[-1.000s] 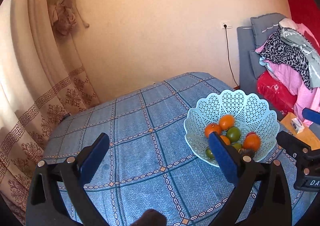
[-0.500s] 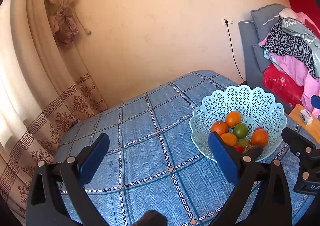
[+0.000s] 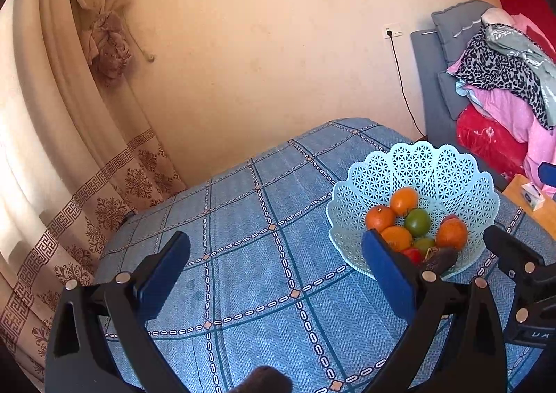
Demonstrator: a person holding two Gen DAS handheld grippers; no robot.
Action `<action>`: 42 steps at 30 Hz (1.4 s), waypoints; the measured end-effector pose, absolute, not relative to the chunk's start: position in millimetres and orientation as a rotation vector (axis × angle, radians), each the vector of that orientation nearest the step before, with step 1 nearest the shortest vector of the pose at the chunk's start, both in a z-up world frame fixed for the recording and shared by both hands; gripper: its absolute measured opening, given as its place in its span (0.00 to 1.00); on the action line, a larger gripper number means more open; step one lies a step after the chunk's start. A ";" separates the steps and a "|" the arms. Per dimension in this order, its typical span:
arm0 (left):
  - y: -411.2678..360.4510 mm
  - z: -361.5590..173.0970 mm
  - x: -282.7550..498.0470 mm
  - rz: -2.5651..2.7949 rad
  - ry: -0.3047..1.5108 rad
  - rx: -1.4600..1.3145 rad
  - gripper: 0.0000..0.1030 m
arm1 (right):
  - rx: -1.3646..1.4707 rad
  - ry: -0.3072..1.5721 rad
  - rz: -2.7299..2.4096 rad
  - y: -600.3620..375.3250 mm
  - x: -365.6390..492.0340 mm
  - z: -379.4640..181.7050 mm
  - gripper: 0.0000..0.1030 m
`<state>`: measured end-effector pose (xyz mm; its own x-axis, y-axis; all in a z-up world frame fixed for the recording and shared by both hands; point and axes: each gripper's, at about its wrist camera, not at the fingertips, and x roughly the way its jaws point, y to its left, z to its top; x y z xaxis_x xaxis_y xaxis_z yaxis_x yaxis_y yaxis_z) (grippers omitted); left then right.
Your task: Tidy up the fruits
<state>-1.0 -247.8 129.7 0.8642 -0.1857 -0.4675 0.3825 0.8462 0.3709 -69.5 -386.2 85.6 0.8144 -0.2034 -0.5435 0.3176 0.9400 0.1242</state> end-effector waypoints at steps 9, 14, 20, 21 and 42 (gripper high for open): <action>-249.7 127.1 -1.3 -0.305 0.432 0.488 0.95 | 0.206 0.568 -0.270 -385.2 -66.3 82.2 0.97; -251.4 125.8 -1.5 -0.302 0.433 0.497 0.95 | 0.203 0.570 -0.267 -384.5 -64.6 80.9 0.98; -252.8 125.1 -2.5 -0.304 0.430 0.504 0.95 | 0.202 0.571 -0.267 -383.5 -64.8 80.9 0.97; -253.1 125.1 -2.8 -0.304 0.429 0.505 0.95 | 0.201 0.572 -0.267 -383.5 -64.8 80.8 0.97; -261.9 116.1 -5.3 -0.323 0.432 0.535 0.95 | 0.199 0.596 -0.272 -384.3 -60.4 74.1 0.98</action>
